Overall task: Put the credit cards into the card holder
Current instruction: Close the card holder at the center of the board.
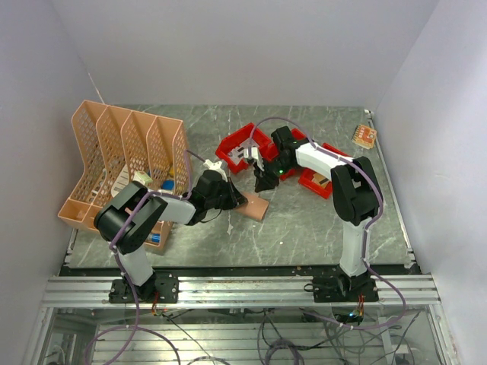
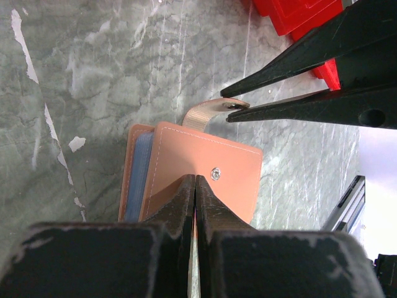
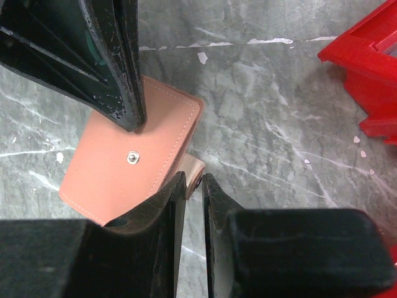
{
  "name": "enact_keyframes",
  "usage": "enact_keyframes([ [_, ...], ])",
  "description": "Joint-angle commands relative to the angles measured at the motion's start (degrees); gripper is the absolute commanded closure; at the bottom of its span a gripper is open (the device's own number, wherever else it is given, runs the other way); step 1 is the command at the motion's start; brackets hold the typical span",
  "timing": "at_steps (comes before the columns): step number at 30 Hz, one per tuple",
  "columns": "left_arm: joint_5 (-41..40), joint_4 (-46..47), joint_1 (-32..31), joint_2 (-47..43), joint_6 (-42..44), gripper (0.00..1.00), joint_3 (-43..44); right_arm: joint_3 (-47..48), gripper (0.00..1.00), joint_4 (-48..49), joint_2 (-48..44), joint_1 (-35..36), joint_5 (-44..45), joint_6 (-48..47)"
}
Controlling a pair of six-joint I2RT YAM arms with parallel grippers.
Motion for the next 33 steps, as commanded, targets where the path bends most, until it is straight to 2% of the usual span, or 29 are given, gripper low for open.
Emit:
enact_keyframes([
  [1,0.0,-3.0,0.3,1.0,1.9,0.93,-1.2,1.8,0.83,-1.2,-0.9,0.0,-0.6,0.2],
  [20,-0.1,-3.6,0.4,1.2,2.1,0.93,-1.0,3.3,0.89,-3.9,0.0,-0.1,-0.6,-0.1],
  [26,-0.2,-4.0,0.4,1.0,2.3,0.93,-0.9,3.1,0.83,-3.6,0.0,-0.1,-0.5,0.4],
  [33,-0.1,-3.7,0.4,1.2,2.1,0.93,-1.0,3.4,0.85,-4.0,0.0,-0.2,-0.5,0.4],
])
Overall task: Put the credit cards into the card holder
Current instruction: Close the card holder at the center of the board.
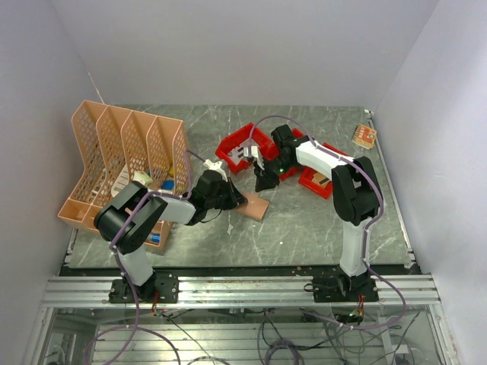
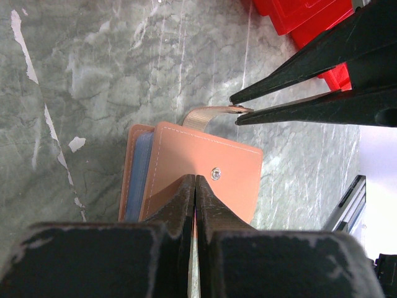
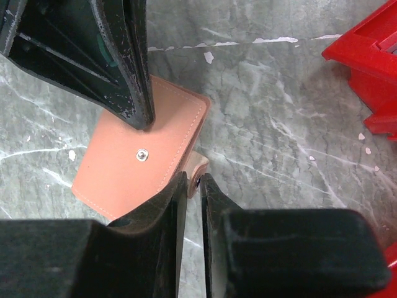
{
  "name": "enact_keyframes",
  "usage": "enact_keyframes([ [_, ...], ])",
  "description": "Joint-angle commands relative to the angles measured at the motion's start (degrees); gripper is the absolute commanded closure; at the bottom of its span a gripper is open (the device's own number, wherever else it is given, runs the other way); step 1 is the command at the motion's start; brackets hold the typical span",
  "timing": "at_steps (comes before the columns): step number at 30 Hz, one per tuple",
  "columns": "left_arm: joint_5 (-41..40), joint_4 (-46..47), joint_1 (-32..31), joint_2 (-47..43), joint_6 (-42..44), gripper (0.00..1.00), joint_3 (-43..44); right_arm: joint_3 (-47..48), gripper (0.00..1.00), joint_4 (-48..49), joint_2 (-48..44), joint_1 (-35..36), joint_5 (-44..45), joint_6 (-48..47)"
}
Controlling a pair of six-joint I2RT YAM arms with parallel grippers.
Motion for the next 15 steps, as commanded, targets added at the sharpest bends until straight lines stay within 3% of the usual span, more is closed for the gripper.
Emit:
enact_keyframes([
  [1,-0.1,-3.5,0.4,1.2,1.9,0.93,-1.1,1.6,0.86,-0.7,0.0,-0.2,-0.4,0.1],
  [6,0.0,-3.6,0.4,1.0,1.9,0.93,-1.2,2.0,1.0,-1.3,0.8,-0.2,0.1,0.2],
  [15,0.3,-4.1,0.4,1.1,2.0,0.93,-0.7,1.0,1.0,-6.2,-0.8,-0.2,-5.1,-4.8],
])
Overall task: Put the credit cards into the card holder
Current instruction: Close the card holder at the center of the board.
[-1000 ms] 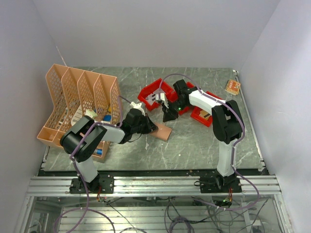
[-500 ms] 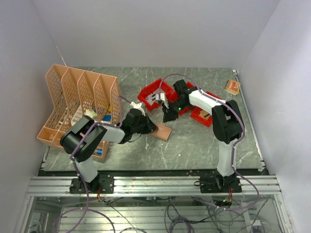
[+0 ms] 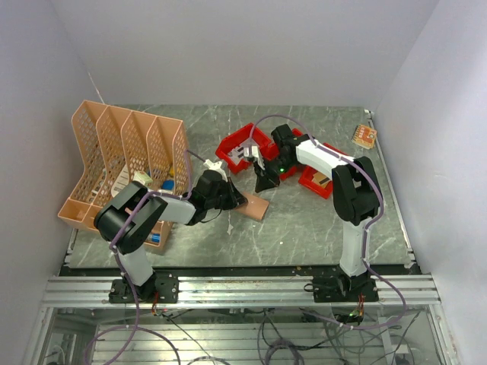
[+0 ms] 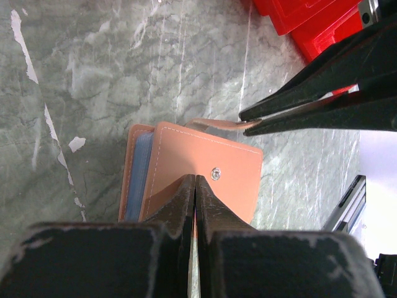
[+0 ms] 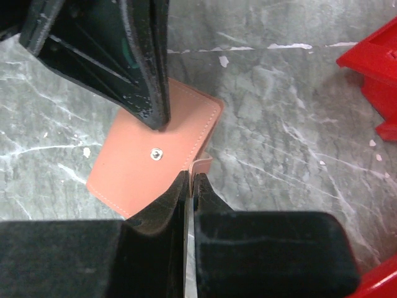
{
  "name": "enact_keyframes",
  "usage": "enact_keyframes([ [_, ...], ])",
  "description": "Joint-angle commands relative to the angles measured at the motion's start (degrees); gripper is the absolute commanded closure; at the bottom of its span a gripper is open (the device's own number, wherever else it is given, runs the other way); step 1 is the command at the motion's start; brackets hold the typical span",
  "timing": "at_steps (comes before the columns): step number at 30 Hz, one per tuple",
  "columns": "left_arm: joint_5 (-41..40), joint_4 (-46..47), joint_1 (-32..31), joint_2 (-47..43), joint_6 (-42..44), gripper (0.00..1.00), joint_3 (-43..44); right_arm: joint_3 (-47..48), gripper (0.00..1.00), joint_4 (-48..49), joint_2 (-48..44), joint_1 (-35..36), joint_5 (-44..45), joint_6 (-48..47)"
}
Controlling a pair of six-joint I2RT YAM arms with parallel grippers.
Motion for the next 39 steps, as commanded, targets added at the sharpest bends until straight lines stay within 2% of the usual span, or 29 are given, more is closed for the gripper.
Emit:
enact_keyframes([
  [1,0.4,-4.3,0.4,1.3,2.0,0.93,-0.5,-0.7,1.0,-3.7,-1.0,-0.1,-5.0,-3.8],
  [9,1.0,-2.8,0.4,1.7,1.4,0.93,-1.2,-5.2,1.0,-4.1,-0.7,0.1,-10.6,-2.8],
  [14,1.7,-2.1,0.4,2.3,1.2,0.93,-1.3,-11.5,1.0,8.0,-4.4,0.4,-8.3,6.6],
  [20,2.2,-1.2,0.4,3.2,1.1,0.93,-1.4,-14.4,1.0,13.8,-6.5,0.9,-6.3,11.7],
  [39,2.1,-2.3,0.4,1.9,1.5,0.93,-1.7,-10.7,1.0,4.4,-6.4,0.4,0.7,10.3],
])
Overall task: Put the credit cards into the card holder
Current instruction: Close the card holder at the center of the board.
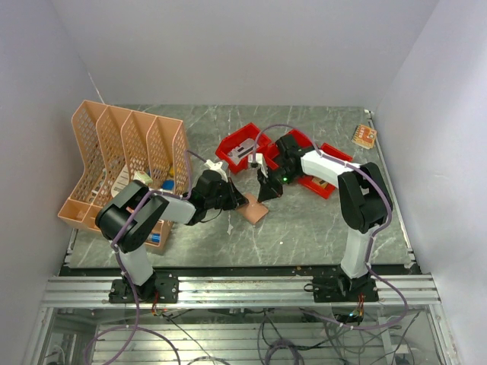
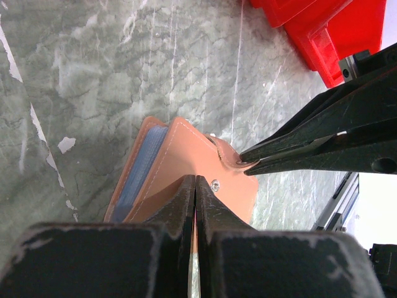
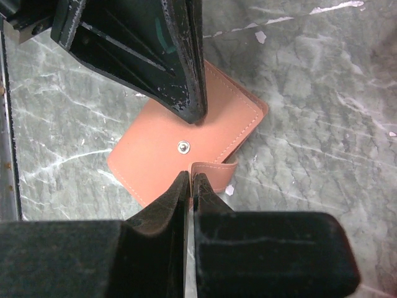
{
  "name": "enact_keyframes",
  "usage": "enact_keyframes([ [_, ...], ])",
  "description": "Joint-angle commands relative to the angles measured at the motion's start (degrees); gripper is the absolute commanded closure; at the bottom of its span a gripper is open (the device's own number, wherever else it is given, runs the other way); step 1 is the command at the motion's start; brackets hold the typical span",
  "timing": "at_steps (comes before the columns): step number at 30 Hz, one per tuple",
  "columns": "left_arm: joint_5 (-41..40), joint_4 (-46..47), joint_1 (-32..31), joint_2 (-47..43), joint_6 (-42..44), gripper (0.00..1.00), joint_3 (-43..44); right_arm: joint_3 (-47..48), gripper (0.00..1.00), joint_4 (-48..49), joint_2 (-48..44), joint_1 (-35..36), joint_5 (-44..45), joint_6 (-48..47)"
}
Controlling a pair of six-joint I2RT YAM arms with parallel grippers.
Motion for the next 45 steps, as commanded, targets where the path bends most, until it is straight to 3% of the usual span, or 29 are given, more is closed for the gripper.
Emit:
enact_keyframes([
  [1,-0.6,-3.8,0.1,1.1,1.6,0.93,-1.4,1.5,1.0,-3.7,0.0,0.1,2.8,0.7],
  [18,-0.2,-3.8,0.1,1.5,1.7,0.93,-1.0,5.9,0.98,-11.3,0.7,0.1,10.0,0.1],
  [28,0.0,-3.3,0.1,1.8,1.6,0.93,-1.2,8.1,0.99,-14.0,2.0,0.1,11.5,-1.5],
  [45,0.1,-3.2,0.1,1.7,1.6,0.93,-1.1,13.2,0.93,-20.7,4.7,0.1,11.4,-4.5],
])
